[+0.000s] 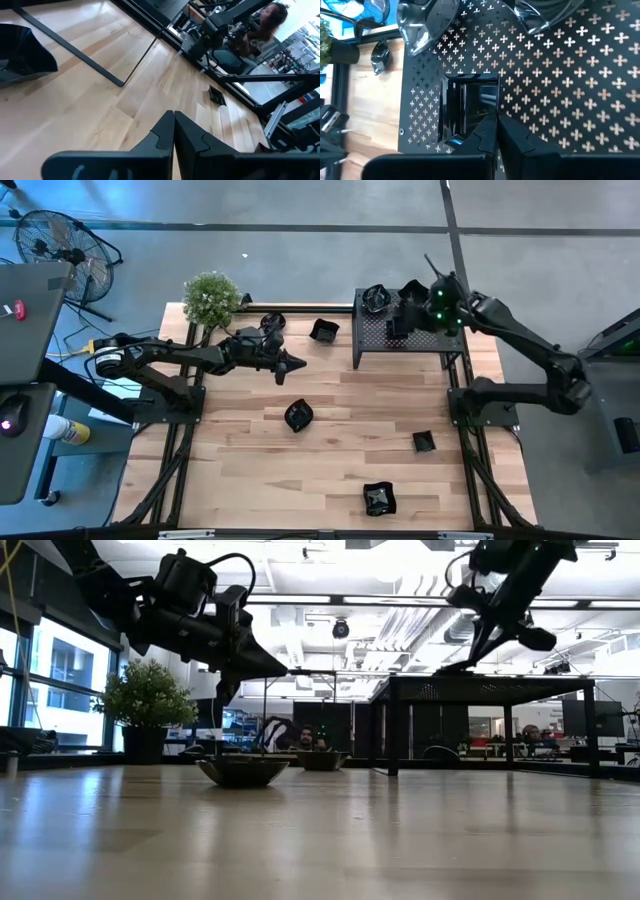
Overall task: Pick & Place Mini shaped plates
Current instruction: Stack the black square plate on top of the black square plate on the shelf
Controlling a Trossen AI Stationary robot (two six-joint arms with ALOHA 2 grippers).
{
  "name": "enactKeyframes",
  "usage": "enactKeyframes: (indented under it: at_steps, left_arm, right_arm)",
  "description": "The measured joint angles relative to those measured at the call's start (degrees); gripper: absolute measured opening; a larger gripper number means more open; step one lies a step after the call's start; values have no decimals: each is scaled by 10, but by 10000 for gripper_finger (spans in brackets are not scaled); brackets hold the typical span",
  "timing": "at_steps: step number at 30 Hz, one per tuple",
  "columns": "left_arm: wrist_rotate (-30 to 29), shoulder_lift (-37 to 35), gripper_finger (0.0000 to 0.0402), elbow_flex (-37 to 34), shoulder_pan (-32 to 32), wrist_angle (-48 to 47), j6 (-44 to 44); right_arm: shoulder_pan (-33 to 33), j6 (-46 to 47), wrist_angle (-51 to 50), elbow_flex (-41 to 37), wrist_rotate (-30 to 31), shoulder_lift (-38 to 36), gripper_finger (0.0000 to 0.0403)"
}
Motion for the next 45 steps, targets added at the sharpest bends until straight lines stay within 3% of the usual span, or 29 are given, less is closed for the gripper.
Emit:
enactKeyframes:
  at_steps: [6,17,20,26,31,40,45]
  left_arm:
    - [-1,0,1,0,0,0,0]
    - [15,0,1,0,0,-1,0]
    - [18,0,1,0,0,-1,3]
    - [20,0,1,0,0,-2,13]
    - [26,0,1,0,0,-2,13]
    - [26,0,1,0,0,-2,14]
    - [25,0,1,0,0,-2,14]
  right_arm:
    - [-19,-8,6,-1,-28,12,18]
    - [-15,-29,7,24,-48,12,74]
    - [-6,-32,4,26,-34,12,66]
    - [5,-32,-30,24,23,13,9]
    - [14,-29,-32,24,22,14,9]
    - [32,-19,-28,24,59,19,68]
    - [33,-30,-19,24,47,35,93]
